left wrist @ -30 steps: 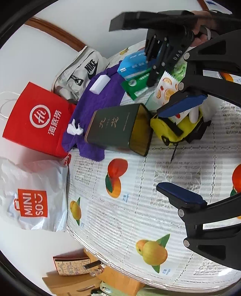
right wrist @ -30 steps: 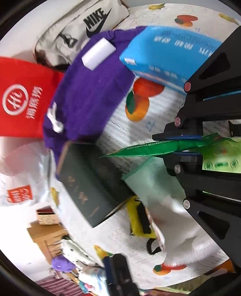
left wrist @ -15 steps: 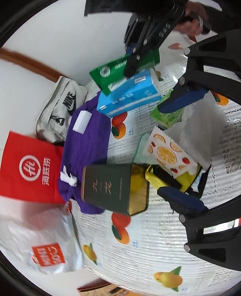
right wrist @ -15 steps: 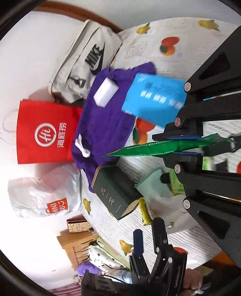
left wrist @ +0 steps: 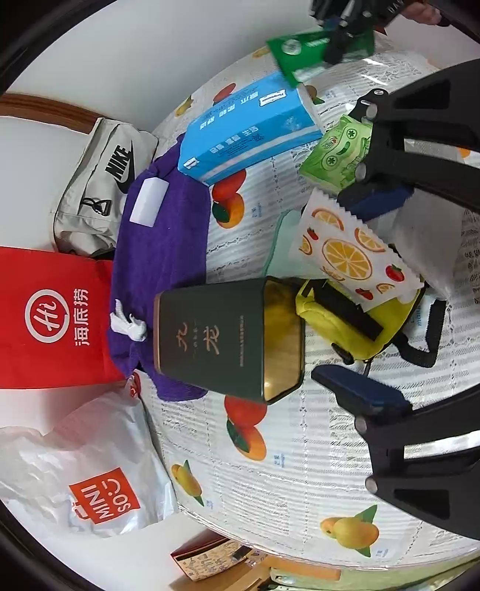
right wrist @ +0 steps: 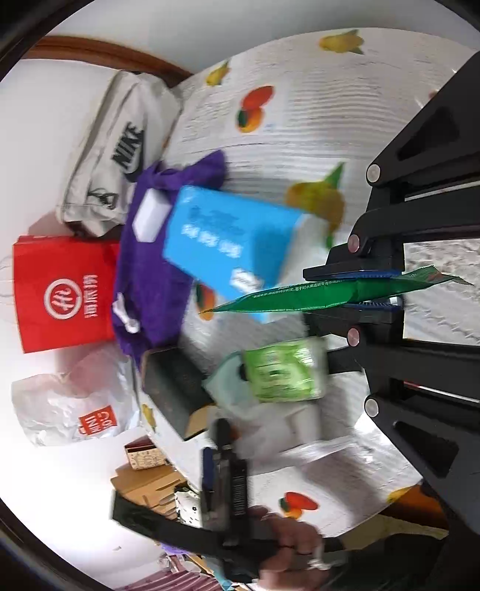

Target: Organize soft objects

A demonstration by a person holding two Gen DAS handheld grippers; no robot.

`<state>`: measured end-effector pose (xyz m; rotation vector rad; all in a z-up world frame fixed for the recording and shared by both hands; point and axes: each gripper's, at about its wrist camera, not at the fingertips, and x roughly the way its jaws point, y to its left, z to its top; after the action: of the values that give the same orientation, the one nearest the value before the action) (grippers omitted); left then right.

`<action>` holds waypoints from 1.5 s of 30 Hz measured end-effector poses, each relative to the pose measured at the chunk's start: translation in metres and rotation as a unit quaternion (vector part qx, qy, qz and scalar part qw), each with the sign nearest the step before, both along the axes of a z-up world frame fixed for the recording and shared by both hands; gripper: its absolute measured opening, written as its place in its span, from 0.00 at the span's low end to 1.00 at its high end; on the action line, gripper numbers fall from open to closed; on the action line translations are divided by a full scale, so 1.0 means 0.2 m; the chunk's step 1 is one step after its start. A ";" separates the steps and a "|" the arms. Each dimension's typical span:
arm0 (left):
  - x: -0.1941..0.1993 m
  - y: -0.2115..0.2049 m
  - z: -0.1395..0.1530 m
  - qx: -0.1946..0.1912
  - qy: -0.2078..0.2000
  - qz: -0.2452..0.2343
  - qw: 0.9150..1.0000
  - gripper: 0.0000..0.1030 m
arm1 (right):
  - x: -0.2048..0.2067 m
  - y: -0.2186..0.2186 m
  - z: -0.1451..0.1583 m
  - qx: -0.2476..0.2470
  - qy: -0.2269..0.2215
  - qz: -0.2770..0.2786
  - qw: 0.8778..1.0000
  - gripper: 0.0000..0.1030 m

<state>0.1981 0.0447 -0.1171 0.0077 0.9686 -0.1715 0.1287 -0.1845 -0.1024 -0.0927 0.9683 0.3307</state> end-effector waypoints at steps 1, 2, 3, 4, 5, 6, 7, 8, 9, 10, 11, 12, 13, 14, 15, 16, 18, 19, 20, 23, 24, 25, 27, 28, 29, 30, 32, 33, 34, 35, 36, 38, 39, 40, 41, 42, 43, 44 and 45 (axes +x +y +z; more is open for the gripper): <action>0.00 0.00 0.00 0.000 -0.001 -0.003 1.000 0.60 | -0.01 -0.02 -0.03 0.000 0.007 -0.004 1.000 0.09; 0.00 0.00 0.00 0.001 -0.002 -0.004 1.000 0.59 | -0.02 -0.03 -0.05 0.000 0.012 -0.008 1.000 0.09; 0.00 0.00 0.00 0.003 -0.002 -0.004 1.000 0.58 | -0.02 -0.05 -0.07 0.001 0.017 -0.012 1.000 0.09; 0.00 0.00 -0.01 0.004 -0.004 -0.006 1.000 0.52 | -0.03 -0.06 -0.10 0.002 0.021 -0.017 1.000 0.09; 0.01 0.00 -0.02 0.006 -0.003 -0.008 1.000 0.45 | -0.04 -0.08 -0.12 0.001 0.024 -0.021 0.999 0.09; 0.01 0.00 -0.03 0.008 0.000 -0.010 1.000 0.42 | -0.04 -0.09 -0.14 -0.001 0.028 -0.024 0.999 0.09; 0.01 0.00 -0.03 0.008 0.002 -0.010 1.000 0.38 | -0.04 -0.10 -0.16 -0.004 0.032 -0.028 0.999 0.09; 0.02 0.00 -0.04 0.007 0.003 -0.009 1.000 0.34 | -0.04 -0.10 -0.17 -0.006 0.035 -0.031 0.999 0.09; 0.02 0.00 -0.04 0.003 0.004 -0.009 1.000 0.31 | -0.04 -0.11 -0.19 -0.006 0.038 -0.033 0.999 0.09; 0.02 0.00 -0.04 0.002 0.003 -0.011 1.000 0.27 | -0.04 -0.11 -0.20 -0.005 0.039 -0.033 0.999 0.09; 0.02 0.00 -0.04 0.003 -0.001 -0.011 1.000 0.24 | -0.04 -0.11 -0.20 -0.003 0.039 -0.032 0.999 0.09; 0.02 0.00 -0.04 0.005 -0.004 -0.011 1.000 0.23 | -0.04 -0.11 -0.20 -0.003 0.038 -0.031 0.999 0.09; 0.02 -0.01 -0.03 0.003 -0.005 -0.011 1.000 0.19 | -0.04 -0.10 -0.20 -0.002 0.037 -0.030 0.999 0.09; 0.02 0.00 -0.03 -0.002 -0.006 -0.013 1.000 0.14 | -0.04 -0.10 -0.21 -0.001 0.037 -0.029 0.999 0.09; 0.03 0.00 -0.03 -0.008 -0.005 -0.015 1.000 0.12 | -0.04 -0.10 -0.21 0.000 0.037 -0.029 0.999 0.09; 0.03 0.00 -0.03 -0.015 -0.005 -0.018 1.000 0.10 | -0.03 -0.10 -0.21 0.001 0.037 -0.030 0.999 0.09; 0.02 0.00 -0.02 -0.029 -0.008 -0.023 0.999 0.07 | -0.04 -0.10 -0.21 0.002 0.035 -0.032 0.999 0.09; 0.01 -0.01 -0.02 -0.030 -0.012 -0.025 0.999 0.06 | -0.04 -0.09 -0.21 0.002 0.036 -0.030 0.999 0.09; 0.00 -0.01 0.00 -0.032 -0.017 -0.026 0.999 0.06 | -0.04 -0.09 -0.21 0.001 0.035 -0.029 0.999 0.09; -0.04 0.01 0.04 -0.049 -0.028 -0.026 0.998 0.06 | -0.05 -0.07 -0.20 -0.001 0.034 -0.025 0.999 0.09; -0.05 0.02 0.05 -0.054 -0.032 -0.024 0.998 0.06 | -0.05 -0.06 -0.20 -0.001 0.034 -0.024 0.999 0.09; -0.06 0.04 0.07 -0.056 -0.036 -0.021 0.998 0.06 | -0.06 -0.05 -0.21 -0.004 0.034 -0.025 0.999 0.09; -0.09 0.07 0.09 -0.055 -0.042 -0.010 0.998 0.06 | -0.06 -0.04 -0.21 -0.007 0.033 -0.027 0.999 0.09; -0.10 0.08 0.10 -0.056 -0.043 -0.006 0.997 0.06 | -0.06 -0.04 -0.20 -0.006 0.032 -0.026 0.999 0.09; -0.11 0.11 0.10 -0.058 -0.044 0.000 0.997 0.06 | -0.06 -0.04 -0.20 -0.005 0.032 -0.026 0.999 0.09; -0.12 0.13 0.11 -0.059 -0.044 0.005 0.997 0.06 | -0.07 -0.04 -0.21 -0.007 0.032 -0.026 0.999 0.09; -0.15 0.16 0.10 -0.056 -0.039 0.013 0.998 0.06 | -0.07 -0.03 -0.21 -0.012 0.030 -0.024 0.999 0.09; -0.16 0.17 0.08 -0.050 -0.033 0.018 0.998 0.06 | -0.08 -0.02 -0.21 -0.013 0.029 -0.024 0.999 0.09; -0.17 0.18 0.07 -0.046 -0.029 0.021 0.998 0.06 | -0.08 -0.02 -0.21 -0.014 0.028 -0.023 0.999 0.09; -0.18 0.20 0.05 -0.045 -0.025 0.024 0.998 0.06 | -0.09 -0.02 -0.21 -0.014 0.027 -0.023 0.999 0.09; -0.19 0.21 0.04 -0.047 -0.022 0.030 0.998 0.06 | -0.09 -0.01 -0.21 -0.016 0.026 -0.023 0.999 0.09; -0.21 0.24 0.01 -0.052 -0.015 0.038 0.998 0.06 | -0.10 -0.01 -0.21 -0.019 0.025 -0.023 0.999 0.09; -0.22 0.25 0.00 -0.052 -0.013 0.042 0.998 0.06 | -0.10 -0.01 -0.21 -0.020 0.025 -0.023 0.999 0.09; -0.23 0.27 -0.02 -0.050 -0.008 0.047 0.998 0.06 | -0.10 -0.01 -0.21 -0.020 0.024 -0.024 0.999 0.09; -0.24 0.28 -0.04 -0.049 -0.006 0.050 0.998 0.06 | -0.11 -0.01 -0.21 -0.021 0.024 -0.025 0.999 0.09; -0.24 0.29 -0.05 -0.047 -0.003 0.053 0.997 0.06 | -0.11 -0.01 -0.20 -0.023 0.023 -0.026 0.999 0.09; -0.25 0.29 -0.07 -0.047 0.001 0.055 0.997 0.06 | -0.11 -0.01 -0.20 -0.025 0.023 -0.027 0.999 0.09; -0.26 0.30 -0.09 -0.047 0.007 0.057 0.997 0.06 | -0.12 -0.01 -0.20 -0.028 0.022 -0.027 0.999 0.09; -0.26 0.30 -0.11 -0.048 0.011 0.059 0.997 0.06 | -0.12 -0.01 -0.21 -0.028 0.023 -0.027 0.999 0.09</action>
<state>0.1452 0.1055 -0.1387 -0.1400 0.9783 -0.1100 0.1056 -0.1872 -0.1436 -0.1104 1.0247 0.2558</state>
